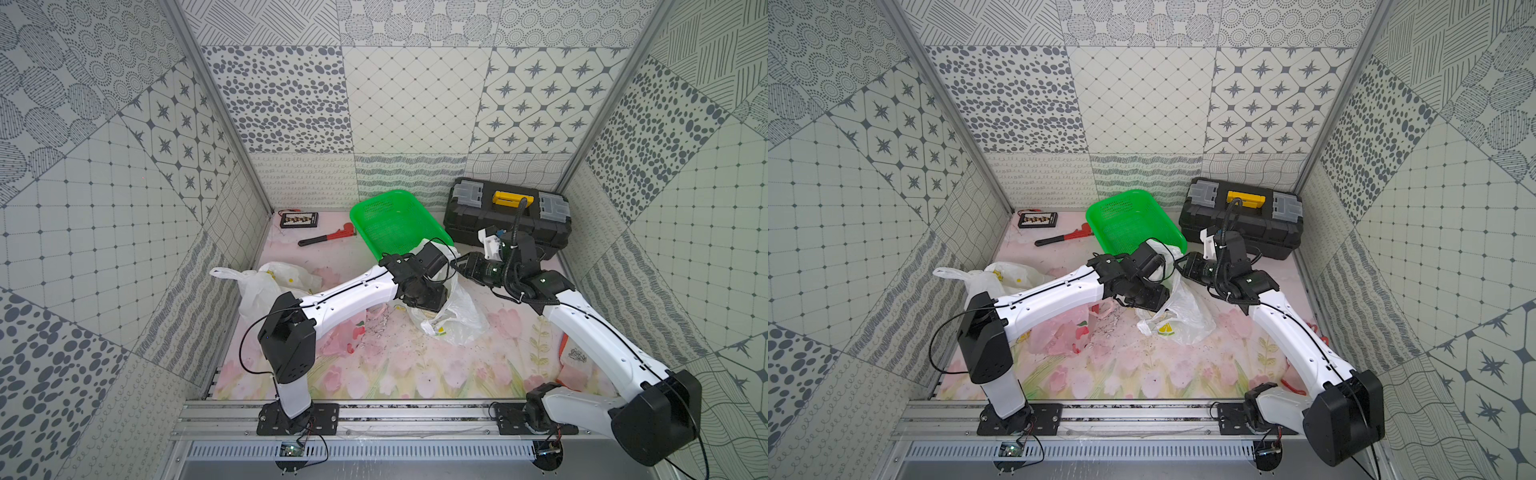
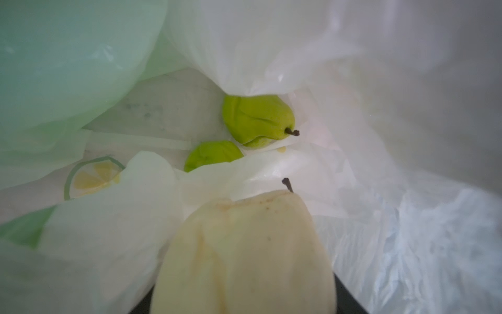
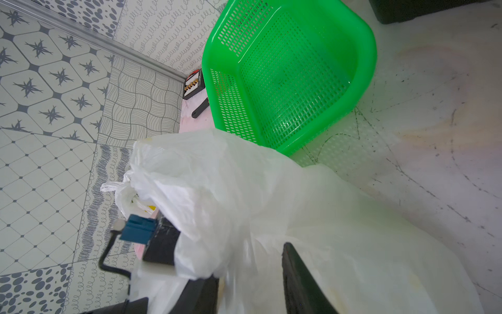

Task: Place the pears into plastic bags & tie knots
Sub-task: Place the pear in the plastic bag.

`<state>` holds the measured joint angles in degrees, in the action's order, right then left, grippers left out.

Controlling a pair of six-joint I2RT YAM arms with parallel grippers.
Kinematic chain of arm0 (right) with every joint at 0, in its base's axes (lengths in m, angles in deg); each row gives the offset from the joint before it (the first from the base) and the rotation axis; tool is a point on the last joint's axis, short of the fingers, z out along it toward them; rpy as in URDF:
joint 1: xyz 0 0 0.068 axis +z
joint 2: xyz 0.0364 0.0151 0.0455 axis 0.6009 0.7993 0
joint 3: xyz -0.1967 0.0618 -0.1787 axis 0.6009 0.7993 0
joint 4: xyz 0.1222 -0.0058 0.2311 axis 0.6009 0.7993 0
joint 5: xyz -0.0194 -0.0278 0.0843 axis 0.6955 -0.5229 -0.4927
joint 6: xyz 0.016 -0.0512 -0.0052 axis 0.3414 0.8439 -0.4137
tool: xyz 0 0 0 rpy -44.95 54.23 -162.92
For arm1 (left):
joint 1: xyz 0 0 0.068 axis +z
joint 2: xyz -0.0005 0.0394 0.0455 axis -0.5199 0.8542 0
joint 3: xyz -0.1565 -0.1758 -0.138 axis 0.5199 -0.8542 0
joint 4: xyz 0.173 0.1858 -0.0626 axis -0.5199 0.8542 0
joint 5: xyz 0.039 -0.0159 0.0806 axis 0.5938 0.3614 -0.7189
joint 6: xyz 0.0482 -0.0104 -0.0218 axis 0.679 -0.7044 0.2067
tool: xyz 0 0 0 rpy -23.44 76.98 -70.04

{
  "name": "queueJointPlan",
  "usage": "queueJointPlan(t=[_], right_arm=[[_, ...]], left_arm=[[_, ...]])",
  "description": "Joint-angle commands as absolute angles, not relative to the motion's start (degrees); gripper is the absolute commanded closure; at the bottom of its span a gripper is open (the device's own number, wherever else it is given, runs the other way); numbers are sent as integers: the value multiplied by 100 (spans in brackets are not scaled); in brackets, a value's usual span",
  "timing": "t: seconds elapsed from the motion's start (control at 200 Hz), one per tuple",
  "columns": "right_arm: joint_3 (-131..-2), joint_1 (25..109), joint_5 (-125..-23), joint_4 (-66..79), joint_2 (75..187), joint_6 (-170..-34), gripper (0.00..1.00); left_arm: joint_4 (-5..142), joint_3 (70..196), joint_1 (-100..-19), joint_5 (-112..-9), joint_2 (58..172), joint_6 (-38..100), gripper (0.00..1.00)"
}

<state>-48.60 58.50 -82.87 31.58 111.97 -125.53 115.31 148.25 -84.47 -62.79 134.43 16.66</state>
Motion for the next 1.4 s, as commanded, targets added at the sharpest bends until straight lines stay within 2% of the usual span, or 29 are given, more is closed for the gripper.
queueJointPlan(t=[0.0, 0.115, 0.395, 0.64, 0.74, 0.785, 0.81, 0.825, 0.96, 1.211, 1.301, 1.341, 1.396], right_arm=[[-4773, 5795, -8315, 2923, 11213, -12447, 59], [-4732, 5744, -8315, 2899, 11217, -12441, 57], [-4788, 5680, -8334, 2946, 11248, -12359, 50], [-4887, 5655, -8275, 3151, 11161, -12156, 37], [-5000, 5658, -8006, 3495, 11093, -12031, 25], [-5080, 5653, -7868, 3673, 11073, -11946, 16], [-5142, 5648, -7777, 3803, 11064, -11912, 4], [-5176, 5652, -7713, 3888, 11064, -11885, 2], [-5577, 5654, -7133, 4696, 11101, -11583, 2], [-6666, 5632, -5807, 6197, 11444, -10827, 2], [-6780, 5487, -6092, 6312, 11312, -10516, 2], [-6606, 5362, -6583, 6172, 11161, -10494, 2], [-6352, 5250, -7233, 5931, 10987, -10462, 14]], left_arm=[[11816, 15064, -8433, -6316, 13684, 2018, 50], [11896, 15186, -8434, -6367, 13765, 2118, 46], [12182, 15380, -8433, -6312, 13795, 2294, 28], [12298, 15495, -8433, -6198, 13752, 2380, 26], [12346, 15515, -8433, -6237, 13701, 2406, 25], [12384, 15533, -8435, -6296, 13668, 2395, 25], [12399, 15541, -8433, -6316, 13646, 2396, 24], [12409, 15543, -8433, -6331, 13632, 2397, 24], [12480, 15592, -8438, -6473, 13450, 2397, 17], [12711, 15873, -8435, -6496, 13417, 2537, 17], [12798, 15992, -8435, -6440, 13411, 2581, 18], [12826, 16058, -8431, -6424, 13380, 2595, 19], [12863, 16156, -8434, -6405, 13318, 2644, 21]])
